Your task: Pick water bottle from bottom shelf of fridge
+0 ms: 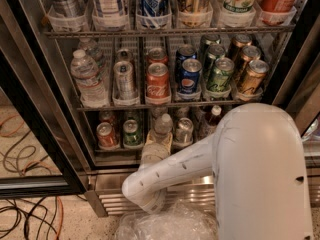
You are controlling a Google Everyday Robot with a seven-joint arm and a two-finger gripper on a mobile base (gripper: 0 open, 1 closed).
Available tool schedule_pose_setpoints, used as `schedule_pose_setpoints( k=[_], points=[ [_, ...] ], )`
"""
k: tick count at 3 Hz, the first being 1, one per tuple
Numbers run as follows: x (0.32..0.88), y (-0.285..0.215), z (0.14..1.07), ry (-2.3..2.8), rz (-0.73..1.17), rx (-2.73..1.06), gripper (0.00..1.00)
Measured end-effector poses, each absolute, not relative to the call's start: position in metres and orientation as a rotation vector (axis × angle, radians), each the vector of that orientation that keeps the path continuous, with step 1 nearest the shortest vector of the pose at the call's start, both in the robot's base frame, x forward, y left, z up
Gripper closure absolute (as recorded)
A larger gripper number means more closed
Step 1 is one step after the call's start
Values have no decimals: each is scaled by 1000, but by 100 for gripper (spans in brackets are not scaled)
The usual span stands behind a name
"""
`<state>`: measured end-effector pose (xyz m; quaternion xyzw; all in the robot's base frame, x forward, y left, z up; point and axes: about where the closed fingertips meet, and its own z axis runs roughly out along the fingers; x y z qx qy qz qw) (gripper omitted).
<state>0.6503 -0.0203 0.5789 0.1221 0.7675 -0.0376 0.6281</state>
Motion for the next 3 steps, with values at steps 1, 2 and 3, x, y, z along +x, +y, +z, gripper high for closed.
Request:
schedule_pose_setpoints(
  k=[1,2,3],
  points=[
    [647,-20,585,1739,-92,286,100],
    [647,-19,588,1731,-89,284,100],
    [645,-19,595,1717,-83,287,100]
  ],
)
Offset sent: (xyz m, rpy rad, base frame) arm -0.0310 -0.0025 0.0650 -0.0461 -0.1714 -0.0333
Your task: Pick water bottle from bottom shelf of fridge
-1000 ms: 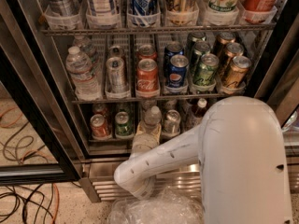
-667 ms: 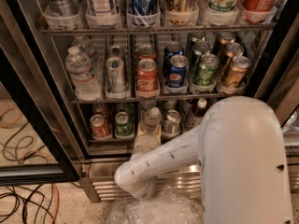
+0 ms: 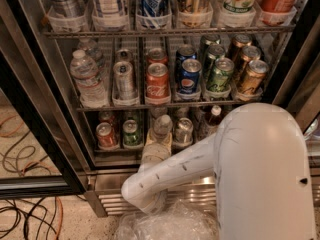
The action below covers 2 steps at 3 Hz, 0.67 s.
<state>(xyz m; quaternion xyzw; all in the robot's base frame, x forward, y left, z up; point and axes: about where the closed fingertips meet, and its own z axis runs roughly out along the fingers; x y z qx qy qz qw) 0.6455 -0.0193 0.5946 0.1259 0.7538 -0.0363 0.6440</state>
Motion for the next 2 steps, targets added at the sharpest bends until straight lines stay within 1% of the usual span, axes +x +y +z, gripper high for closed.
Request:
schedule_pose_setpoints(
  k=[2],
  points=[
    [638,-21,606,1695,-75,288,100]
  ],
)
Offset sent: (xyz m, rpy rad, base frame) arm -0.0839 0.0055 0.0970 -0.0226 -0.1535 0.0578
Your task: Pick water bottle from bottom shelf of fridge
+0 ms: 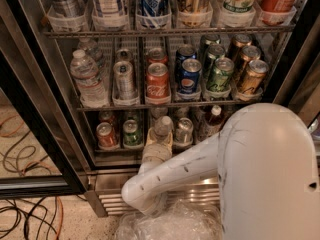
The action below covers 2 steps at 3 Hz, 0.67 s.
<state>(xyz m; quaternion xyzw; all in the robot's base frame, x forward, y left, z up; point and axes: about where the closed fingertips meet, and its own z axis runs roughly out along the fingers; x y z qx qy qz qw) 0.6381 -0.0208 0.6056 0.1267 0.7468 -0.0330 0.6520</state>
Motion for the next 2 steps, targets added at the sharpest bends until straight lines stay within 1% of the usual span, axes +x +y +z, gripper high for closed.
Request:
schedule_pose_setpoints(
  k=[2],
  points=[
    [637,-22,608,1690,-76,287,100]
  ],
)
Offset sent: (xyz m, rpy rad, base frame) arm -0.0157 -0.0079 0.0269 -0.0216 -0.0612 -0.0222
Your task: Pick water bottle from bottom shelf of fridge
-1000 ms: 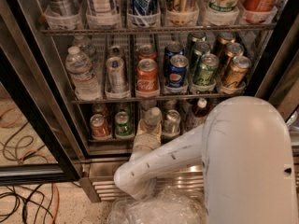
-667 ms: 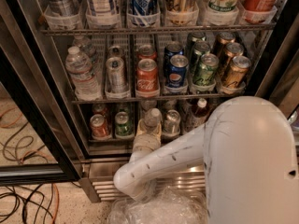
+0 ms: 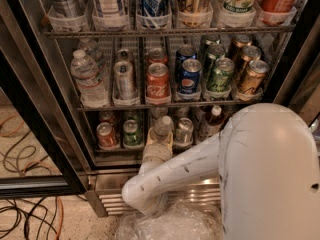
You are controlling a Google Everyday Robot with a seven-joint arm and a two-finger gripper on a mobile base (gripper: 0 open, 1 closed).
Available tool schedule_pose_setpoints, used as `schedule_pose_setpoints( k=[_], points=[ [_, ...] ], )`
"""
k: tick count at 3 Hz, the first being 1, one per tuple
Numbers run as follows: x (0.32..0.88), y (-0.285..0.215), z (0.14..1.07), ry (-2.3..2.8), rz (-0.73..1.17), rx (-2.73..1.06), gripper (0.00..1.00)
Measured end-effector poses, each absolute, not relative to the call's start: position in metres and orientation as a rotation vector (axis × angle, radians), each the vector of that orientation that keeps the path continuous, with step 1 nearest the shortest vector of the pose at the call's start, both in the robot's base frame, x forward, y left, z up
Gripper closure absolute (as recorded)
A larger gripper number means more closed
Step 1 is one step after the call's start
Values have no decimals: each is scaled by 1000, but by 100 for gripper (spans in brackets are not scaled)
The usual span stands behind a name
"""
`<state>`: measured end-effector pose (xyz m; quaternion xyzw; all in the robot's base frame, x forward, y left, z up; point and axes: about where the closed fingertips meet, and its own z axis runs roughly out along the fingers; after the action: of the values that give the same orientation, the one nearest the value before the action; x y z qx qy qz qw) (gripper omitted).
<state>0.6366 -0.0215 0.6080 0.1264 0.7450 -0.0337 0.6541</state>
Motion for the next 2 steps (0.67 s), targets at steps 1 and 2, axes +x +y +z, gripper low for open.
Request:
schedule_pose_setpoints(
  k=[1,2],
  points=[
    [634,-22,613,1683,-81,285,100],
    [630,-22,615,1682,-82,278,100]
  ],
)
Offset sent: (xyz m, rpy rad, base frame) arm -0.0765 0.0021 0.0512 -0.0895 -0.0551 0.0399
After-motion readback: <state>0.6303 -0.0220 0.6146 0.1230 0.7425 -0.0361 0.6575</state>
